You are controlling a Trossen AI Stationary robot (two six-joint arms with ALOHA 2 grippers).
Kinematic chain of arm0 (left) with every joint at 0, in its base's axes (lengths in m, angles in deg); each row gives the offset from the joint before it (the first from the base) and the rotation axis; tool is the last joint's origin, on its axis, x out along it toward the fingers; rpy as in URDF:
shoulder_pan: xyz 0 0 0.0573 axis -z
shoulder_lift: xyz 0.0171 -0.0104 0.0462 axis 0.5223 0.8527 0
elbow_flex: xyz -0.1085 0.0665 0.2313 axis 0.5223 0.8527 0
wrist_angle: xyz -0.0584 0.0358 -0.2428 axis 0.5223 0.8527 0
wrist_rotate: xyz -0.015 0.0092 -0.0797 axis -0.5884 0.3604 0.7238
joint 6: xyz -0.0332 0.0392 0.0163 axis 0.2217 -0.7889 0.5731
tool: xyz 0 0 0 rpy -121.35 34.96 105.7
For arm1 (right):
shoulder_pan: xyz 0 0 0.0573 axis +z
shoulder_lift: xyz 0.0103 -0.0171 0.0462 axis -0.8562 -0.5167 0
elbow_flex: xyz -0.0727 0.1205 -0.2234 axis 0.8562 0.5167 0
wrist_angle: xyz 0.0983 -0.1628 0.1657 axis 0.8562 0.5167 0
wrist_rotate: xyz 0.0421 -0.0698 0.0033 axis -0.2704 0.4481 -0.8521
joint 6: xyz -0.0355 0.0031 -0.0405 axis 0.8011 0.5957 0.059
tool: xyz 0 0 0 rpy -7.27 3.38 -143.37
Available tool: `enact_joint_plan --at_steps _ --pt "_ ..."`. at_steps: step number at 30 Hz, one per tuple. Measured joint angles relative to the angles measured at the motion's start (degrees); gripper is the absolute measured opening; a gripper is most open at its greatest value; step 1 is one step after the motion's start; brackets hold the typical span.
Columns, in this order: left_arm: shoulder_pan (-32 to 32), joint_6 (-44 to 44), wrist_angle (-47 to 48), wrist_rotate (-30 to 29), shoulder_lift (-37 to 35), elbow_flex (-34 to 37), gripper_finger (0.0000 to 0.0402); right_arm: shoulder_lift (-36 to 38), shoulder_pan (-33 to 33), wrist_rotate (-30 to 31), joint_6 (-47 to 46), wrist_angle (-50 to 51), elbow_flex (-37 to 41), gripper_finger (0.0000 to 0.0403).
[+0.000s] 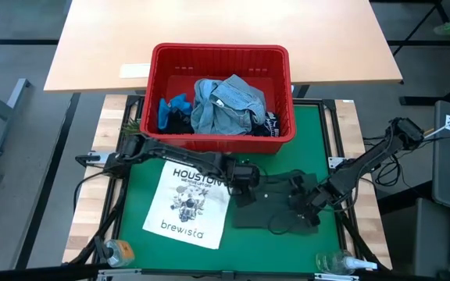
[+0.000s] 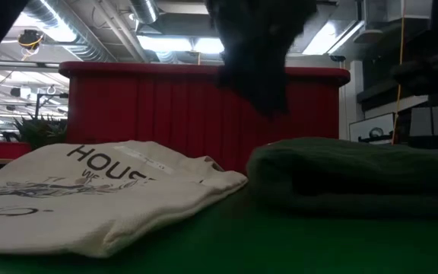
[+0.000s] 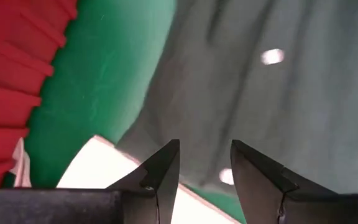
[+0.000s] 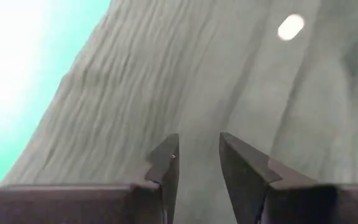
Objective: Fold Laundry from Bin
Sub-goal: Fold the green t-shirt
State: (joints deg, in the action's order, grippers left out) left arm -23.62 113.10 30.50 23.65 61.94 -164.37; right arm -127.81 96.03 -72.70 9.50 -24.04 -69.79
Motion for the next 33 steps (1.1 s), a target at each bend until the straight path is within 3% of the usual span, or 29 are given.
enact_joint_plan --at_steps 5,10,19,26,33 --pt "-1.44 0.05 -3.10 -0.07 2.28 0.02 0.0137 -1.27 -0.04 4.39 1.25 -3.42 -0.02 0.0115" --pt "-2.25 0.37 -4.06 -3.70 4.08 0.14 0.0137 -3.73 -0.04 4.93 1.38 -3.96 -0.02 0.0115" --pt "-3.12 1.58 -3.52 -8.43 6.06 0.19 0.0136 -9.53 -0.02 -4.87 1.39 -5.45 -0.04 0.0115" --pt "-3.04 1.67 -3.30 -8.75 6.91 0.23 0.0136 -10.86 -0.02 -11.20 1.42 -5.23 -0.07 0.0115" --pt "-3.05 1.48 -2.80 -6.86 5.46 -0.81 0.0136 -10.86 0.00 -11.94 1.59 -5.19 -0.07 0.0115"
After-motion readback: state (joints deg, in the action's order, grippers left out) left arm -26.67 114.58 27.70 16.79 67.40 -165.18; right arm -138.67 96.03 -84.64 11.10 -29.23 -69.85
